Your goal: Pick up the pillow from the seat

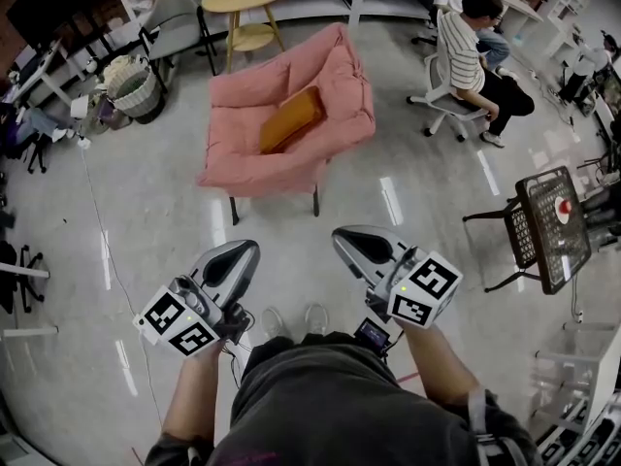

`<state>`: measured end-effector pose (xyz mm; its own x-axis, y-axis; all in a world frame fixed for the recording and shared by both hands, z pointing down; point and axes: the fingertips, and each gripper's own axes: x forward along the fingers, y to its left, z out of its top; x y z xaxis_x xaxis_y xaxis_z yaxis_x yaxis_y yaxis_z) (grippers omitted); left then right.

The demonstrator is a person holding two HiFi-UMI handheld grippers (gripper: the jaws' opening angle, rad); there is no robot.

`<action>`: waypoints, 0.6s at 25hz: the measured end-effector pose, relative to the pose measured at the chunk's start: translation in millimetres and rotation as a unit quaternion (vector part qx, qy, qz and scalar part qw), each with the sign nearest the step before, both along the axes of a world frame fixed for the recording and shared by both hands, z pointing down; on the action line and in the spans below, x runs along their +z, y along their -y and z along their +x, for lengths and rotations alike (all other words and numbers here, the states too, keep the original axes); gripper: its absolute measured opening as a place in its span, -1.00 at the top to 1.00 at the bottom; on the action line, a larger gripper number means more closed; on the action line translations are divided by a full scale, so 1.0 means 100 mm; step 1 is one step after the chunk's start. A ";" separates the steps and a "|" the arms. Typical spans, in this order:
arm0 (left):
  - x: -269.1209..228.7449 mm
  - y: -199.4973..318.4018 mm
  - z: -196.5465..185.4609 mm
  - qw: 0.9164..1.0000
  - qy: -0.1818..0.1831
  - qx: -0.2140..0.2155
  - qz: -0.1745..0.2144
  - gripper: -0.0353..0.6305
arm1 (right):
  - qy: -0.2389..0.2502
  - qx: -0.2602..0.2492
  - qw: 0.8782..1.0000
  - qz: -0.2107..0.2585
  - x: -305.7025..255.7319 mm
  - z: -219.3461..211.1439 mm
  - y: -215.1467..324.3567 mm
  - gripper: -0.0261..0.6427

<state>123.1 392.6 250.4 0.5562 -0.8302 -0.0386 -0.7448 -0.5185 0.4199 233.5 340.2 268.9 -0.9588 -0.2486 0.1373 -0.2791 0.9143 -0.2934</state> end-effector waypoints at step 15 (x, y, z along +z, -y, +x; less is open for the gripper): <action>0.06 0.07 0.24 1.000 -0.001 -0.010 -0.005 0.86 | 0.003 0.004 1.000 -0.012 0.08 0.31 0.13 0.88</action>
